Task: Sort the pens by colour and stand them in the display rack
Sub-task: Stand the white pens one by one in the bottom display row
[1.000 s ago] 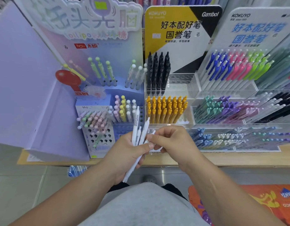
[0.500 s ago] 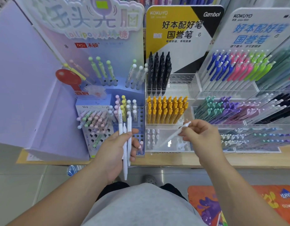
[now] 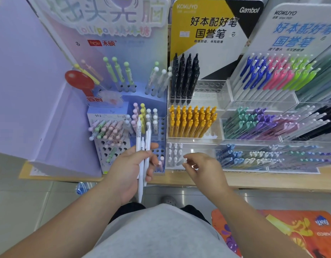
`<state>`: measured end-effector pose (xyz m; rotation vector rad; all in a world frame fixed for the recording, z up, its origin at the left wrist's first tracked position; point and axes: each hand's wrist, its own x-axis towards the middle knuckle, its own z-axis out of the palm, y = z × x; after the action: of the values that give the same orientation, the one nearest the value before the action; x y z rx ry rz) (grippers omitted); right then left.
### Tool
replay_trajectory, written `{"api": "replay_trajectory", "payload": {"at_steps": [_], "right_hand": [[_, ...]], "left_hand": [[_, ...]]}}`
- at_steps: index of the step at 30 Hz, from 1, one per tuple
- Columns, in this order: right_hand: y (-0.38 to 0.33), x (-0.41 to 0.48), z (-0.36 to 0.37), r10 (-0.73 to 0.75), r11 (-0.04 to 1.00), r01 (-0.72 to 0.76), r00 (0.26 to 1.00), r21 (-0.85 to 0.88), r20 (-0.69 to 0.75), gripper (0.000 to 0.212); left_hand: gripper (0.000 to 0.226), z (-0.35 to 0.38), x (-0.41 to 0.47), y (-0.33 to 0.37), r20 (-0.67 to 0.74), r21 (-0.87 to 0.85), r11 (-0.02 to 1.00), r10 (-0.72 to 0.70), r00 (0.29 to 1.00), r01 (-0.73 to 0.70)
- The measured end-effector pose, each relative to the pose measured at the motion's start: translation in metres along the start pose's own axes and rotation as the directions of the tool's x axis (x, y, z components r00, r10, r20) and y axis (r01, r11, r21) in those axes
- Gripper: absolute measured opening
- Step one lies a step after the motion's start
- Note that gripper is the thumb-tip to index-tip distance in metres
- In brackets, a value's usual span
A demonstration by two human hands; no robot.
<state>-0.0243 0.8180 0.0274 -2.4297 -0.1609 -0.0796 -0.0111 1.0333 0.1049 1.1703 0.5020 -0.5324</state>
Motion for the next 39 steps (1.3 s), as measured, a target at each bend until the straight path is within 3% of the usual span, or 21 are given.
{"api": "replay_trajectory", "payload": {"at_steps": [7, 17, 22, 25, 27, 30, 32, 34, 36, 39], "right_hand": [[-0.001, 0.008, 0.007, 0.004, 0.999, -0.005, 1.0, -0.051, -0.007, 0.018], [0.012, 0.007, 0.018, -0.123, 0.97, 0.129, 0.992, -0.206, 0.042, 0.015], [0.008, 0.004, 0.025, -0.094, 0.973, 0.09, 0.995, -0.215, -0.01, 0.016], [0.005, 0.005, 0.02, -0.064, 0.981, 0.068, 0.997, -0.182, 0.031, 0.021], [0.0, 0.006, 0.01, 0.039, 0.992, -0.028, 0.995, -0.126, 0.088, 0.025], [-0.015, 0.009, -0.009, 0.214, 0.975, -0.216, 0.976, 0.044, 0.046, 0.025], [-0.03, 0.014, -0.025, 0.359, 0.871, -0.36, 0.931, 0.334, 0.066, 0.016], [-0.046, 0.02, -0.042, 0.416, 0.686, -0.428, 0.894, 0.588, 0.165, 0.012], [-0.058, 0.023, -0.056, 0.394, 0.584, -0.435, 0.89, 0.685, 0.23, 0.012], [-0.066, 0.025, -0.064, 0.376, 0.513, -0.416, 0.895, 0.751, 0.239, 0.013]], "left_hand": [[0.028, 0.002, -0.004, 0.002, 0.012, 0.008, 1.0, 0.023, 1.0, -0.023], [0.017, 0.002, -0.005, 0.002, 0.006, 0.037, 0.999, 0.022, 1.0, -0.022], [0.014, 0.004, -0.005, 0.002, 0.021, 0.045, 0.999, 0.025, 0.999, -0.026], [0.014, 0.005, -0.006, 0.002, 0.053, 0.088, 0.996, 0.012, 0.999, -0.016], [0.015, 0.008, -0.007, 0.002, 0.077, 0.132, 0.991, 0.01, 0.997, -0.021], [0.014, 0.011, -0.005, 0.003, 0.108, 0.203, 0.979, 0.013, 0.994, -0.034], [0.013, 0.013, -0.004, 0.004, 0.127, 0.267, 0.962, 0.013, 0.992, -0.047], [0.014, 0.017, -0.003, 0.004, 0.151, 0.336, 0.94, 0.005, 0.988, -0.056], [0.014, 0.022, -0.003, 0.005, 0.167, 0.388, 0.919, -0.001, 0.986, -0.065], [0.012, 0.031, -0.001, 0.006, 0.171, 0.418, 0.905, 0.007, 0.985, -0.079]]}}
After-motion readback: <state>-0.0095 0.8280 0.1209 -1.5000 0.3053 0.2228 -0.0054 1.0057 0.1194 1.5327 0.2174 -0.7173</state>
